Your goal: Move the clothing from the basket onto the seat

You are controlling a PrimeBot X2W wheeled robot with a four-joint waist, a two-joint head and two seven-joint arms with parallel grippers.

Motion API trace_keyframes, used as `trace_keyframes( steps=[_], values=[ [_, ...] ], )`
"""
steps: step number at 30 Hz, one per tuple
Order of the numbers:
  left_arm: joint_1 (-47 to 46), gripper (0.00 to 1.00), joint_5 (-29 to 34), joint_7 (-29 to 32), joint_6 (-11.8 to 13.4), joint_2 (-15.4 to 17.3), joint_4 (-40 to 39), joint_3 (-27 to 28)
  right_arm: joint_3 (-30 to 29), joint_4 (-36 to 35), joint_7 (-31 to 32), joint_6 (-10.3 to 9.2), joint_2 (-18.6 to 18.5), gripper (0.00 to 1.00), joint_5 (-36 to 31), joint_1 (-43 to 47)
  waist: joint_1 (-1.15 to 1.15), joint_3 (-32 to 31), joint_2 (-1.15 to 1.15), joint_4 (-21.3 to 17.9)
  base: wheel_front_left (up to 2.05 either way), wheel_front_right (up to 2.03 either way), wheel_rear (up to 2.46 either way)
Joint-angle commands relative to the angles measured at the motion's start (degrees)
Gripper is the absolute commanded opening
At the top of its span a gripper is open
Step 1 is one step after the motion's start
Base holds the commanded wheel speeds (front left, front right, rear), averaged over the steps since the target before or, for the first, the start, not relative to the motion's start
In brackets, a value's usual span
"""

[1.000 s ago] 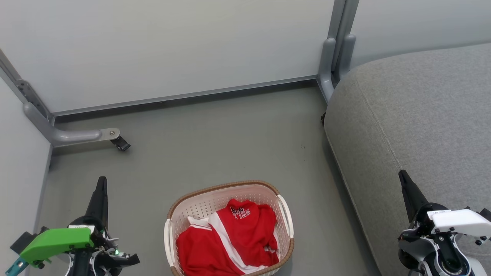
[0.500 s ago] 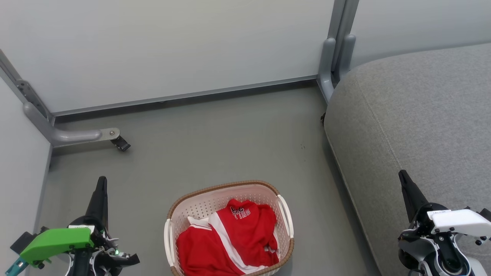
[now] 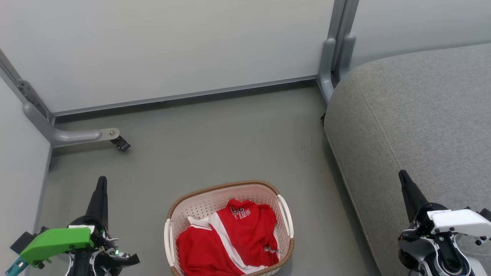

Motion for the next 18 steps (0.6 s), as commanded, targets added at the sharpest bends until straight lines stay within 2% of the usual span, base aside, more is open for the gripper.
trace_keyframes(
  steps=[1,2,3,4,5,13,18],
  values=[
    [-0.7,0.00,-0.2,0.2,-0.3,0.1,-0.2,0.1,-0.1,0.1,0.1,-0.02,-0.3,0.00,0.2,-0.3,0.00,0.0,0.00,0.0,0.00,0.00,0.00],
    [-0.7,0.00,-0.2,0.2,-0.3,0.1,-0.2,0.1,-0.1,0.1,0.1,-0.02,-0.3,0.00,0.2,-0.3,0.00,0.0,0.00,0.0,0.00,0.00,0.00],
    [0.0,1.00,0.0,0.0,0.0,0.0,0.0,0.0,0.0,0.0,0.0,0.00,0.0,1.00,0.0,0.0,0.00,0.0,0.00,0.0,0.00,0.00,0.00],
    [0.1,0.00,0.0,-0.1,0.0,0.0,0.2,0.0,0.0,0.2,-0.1,0.00,0.1,0.00,0.0,0.1,0.00,0.0,0.00,0.0,0.00,0.00,0.00],
    [0.5,1.00,0.0,-0.1,0.0,-0.2,0.9,-0.1,0.1,0.9,0.0,0.00,0.3,1.00,0.0,0.6,0.00,0.0,0.00,0.0,0.00,0.00,0.00],
    [1.2,1.00,1.7,-1.9,0.1,-0.4,0.3,-1.1,0.6,0.4,-1.9,-0.01,0.5,1.00,-1.6,1.7,0.00,0.1,0.00,0.0,0.00,0.00,0.00],
    [1.1,1.00,5.1,-3.3,0.0,-0.3,-0.7,-1.6,1.1,-0.9,-3.3,-0.01,0.5,1.00,-5.3,2.0,0.00,0.1,0.00,0.1,0.00,0.00,0.00]
  ],
)
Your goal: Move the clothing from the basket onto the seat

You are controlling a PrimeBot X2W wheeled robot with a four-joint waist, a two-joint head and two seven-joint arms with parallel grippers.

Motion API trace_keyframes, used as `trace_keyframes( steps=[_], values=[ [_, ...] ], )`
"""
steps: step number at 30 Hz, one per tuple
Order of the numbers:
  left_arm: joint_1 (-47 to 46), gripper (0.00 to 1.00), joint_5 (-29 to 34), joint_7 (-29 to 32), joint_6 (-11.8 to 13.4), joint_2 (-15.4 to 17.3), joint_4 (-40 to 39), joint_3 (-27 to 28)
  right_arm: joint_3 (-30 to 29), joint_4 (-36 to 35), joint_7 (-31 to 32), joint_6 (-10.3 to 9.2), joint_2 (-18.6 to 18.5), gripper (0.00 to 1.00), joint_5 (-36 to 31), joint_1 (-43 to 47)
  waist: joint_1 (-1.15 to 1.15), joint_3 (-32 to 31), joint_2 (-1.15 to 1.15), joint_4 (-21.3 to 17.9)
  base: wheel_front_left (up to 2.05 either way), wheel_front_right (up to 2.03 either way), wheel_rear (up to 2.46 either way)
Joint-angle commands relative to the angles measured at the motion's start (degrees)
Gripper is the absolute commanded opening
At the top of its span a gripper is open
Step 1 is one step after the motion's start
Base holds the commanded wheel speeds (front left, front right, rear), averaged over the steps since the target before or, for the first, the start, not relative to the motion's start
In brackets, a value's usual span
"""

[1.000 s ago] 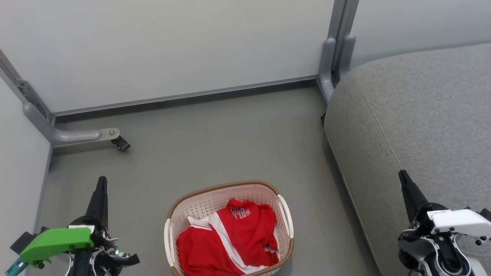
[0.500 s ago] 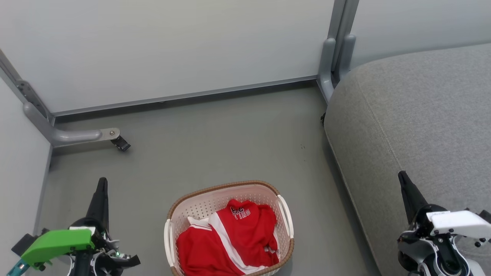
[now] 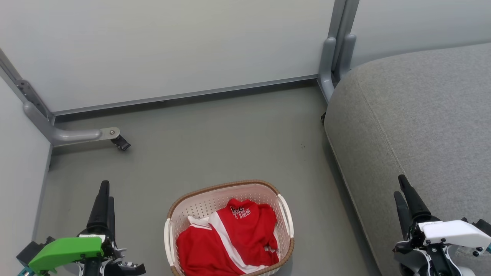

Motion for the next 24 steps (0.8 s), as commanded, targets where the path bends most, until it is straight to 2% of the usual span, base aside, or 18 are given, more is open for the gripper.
trace_keyframes(
  steps=[1,9,24],
  values=[
    [-1.2,1.00,2.0,-0.7,0.0,0.3,-1.5,-0.3,0.2,-1.7,-0.7,0.01,-0.5,1.00,-2.1,-0.3,0.00,0.0,0.00,0.0,0.00,0.00,0.00],
    [-1.7,1.00,9.4,-2.7,0.3,0.3,-3.2,-1.2,1.1,-3.7,-2.8,0.01,-0.6,1.00,-10.4,0.0,0.00,0.2,0.00,0.0,0.00,0.00,0.00],
    [-2.2,1.00,27.2,-6.1,2.2,0.4,-5.5,-5.2,2.8,-6.6,-6.2,0.01,-0.7,1.00,-25.8,0.6,0.00,0.3,0.00,0.3,0.00,0.00,0.00]
  ],
)
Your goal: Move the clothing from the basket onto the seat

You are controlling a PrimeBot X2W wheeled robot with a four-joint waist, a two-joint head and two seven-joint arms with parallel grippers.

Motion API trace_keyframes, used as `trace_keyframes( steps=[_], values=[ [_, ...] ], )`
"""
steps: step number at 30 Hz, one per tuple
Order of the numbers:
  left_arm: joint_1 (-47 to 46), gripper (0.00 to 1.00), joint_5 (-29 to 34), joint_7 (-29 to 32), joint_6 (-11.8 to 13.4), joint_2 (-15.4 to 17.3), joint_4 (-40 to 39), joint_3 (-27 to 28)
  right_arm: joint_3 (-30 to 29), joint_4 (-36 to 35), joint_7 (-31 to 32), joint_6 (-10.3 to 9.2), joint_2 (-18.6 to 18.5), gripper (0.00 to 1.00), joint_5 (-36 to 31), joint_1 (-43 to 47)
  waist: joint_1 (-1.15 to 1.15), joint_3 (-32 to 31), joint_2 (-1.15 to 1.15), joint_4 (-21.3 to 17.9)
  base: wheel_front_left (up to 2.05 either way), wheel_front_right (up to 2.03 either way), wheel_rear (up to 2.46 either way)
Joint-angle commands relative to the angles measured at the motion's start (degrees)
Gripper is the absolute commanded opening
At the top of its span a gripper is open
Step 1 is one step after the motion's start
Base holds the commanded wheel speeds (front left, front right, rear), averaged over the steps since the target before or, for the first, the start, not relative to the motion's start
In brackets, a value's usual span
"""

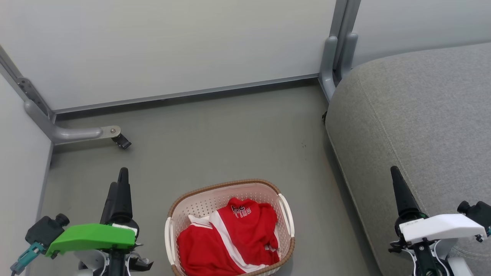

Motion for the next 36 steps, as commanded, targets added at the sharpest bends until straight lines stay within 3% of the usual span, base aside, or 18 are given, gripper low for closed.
trace_keyframes(
  steps=[1,21,36],
  values=[
    [-1.9,1.00,2.6,-0.6,0.5,0.4,-1.1,-0.5,0.3,-1.3,-0.6,0.01,-0.4,1.00,-2.7,-0.2,0.00,0.0,0.00,0.0,0.00,0.00,0.00],
    [-2.4,1.00,24.5,-4.4,2.7,0.7,0.9,-5.8,2.2,-0.2,-4.4,0.02,-0.6,1.00,-22.0,0.9,0.00,-0.2,0.00,0.4,0.00,0.00,0.00],
    [-2.9,1.00,35.2,-6.8,4.0,1.2,2.4,-8.9,3.4,0.2,-6.8,0.02,-0.7,1.00,-32.8,1.1,0.00,-0.3,0.00,0.8,0.00,0.00,0.00]
  ],
)
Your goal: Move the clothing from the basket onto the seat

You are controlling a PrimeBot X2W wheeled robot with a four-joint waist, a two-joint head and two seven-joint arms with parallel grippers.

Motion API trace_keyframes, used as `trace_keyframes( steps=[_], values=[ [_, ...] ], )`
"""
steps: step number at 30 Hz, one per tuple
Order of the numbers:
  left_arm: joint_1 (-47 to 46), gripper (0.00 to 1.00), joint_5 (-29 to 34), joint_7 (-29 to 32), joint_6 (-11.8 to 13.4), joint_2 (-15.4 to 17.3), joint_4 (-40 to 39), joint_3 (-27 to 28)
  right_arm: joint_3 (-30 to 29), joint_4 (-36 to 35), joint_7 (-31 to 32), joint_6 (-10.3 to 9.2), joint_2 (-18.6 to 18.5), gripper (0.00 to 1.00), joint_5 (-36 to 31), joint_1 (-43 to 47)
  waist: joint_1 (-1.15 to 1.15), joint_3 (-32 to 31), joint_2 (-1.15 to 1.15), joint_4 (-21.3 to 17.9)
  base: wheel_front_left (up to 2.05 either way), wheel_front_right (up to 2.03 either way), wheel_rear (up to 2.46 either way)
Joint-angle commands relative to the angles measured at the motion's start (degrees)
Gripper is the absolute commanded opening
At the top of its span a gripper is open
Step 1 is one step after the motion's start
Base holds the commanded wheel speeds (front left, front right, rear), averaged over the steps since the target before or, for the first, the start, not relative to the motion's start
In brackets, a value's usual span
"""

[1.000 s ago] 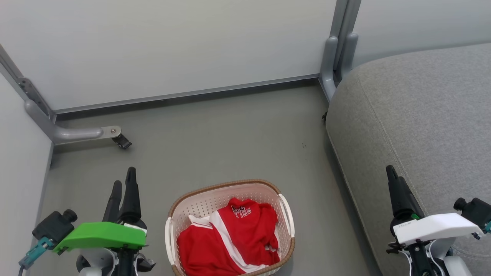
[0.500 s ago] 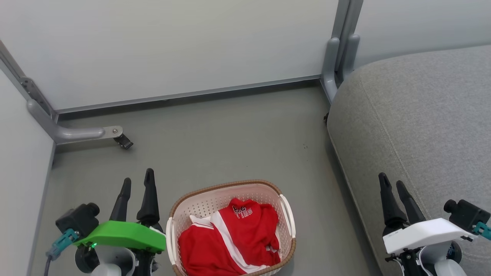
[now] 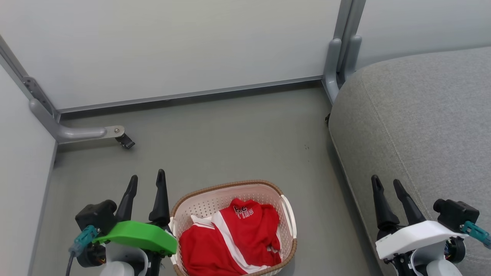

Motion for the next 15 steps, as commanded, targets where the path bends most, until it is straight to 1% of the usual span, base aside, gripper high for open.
trace_keyframes(
  steps=[1,15],
  values=[
    [-1.6,1.00,1.7,-0.7,0.3,0.5,-0.3,-0.4,0.1,-0.6,-0.7,0.02,-0.4,1.00,-1.8,0.1,0.00,0.0,0.00,0.0,0.00,0.00,0.00],
    [-2.0,1.00,9.1,-2.6,1.2,0.7,0.4,-2.2,0.8,-0.5,-2.6,0.02,-0.5,1.00,-10.3,0.3,0.00,0.2,0.00,0.3,0.00,0.00,0.00]
  ],
)
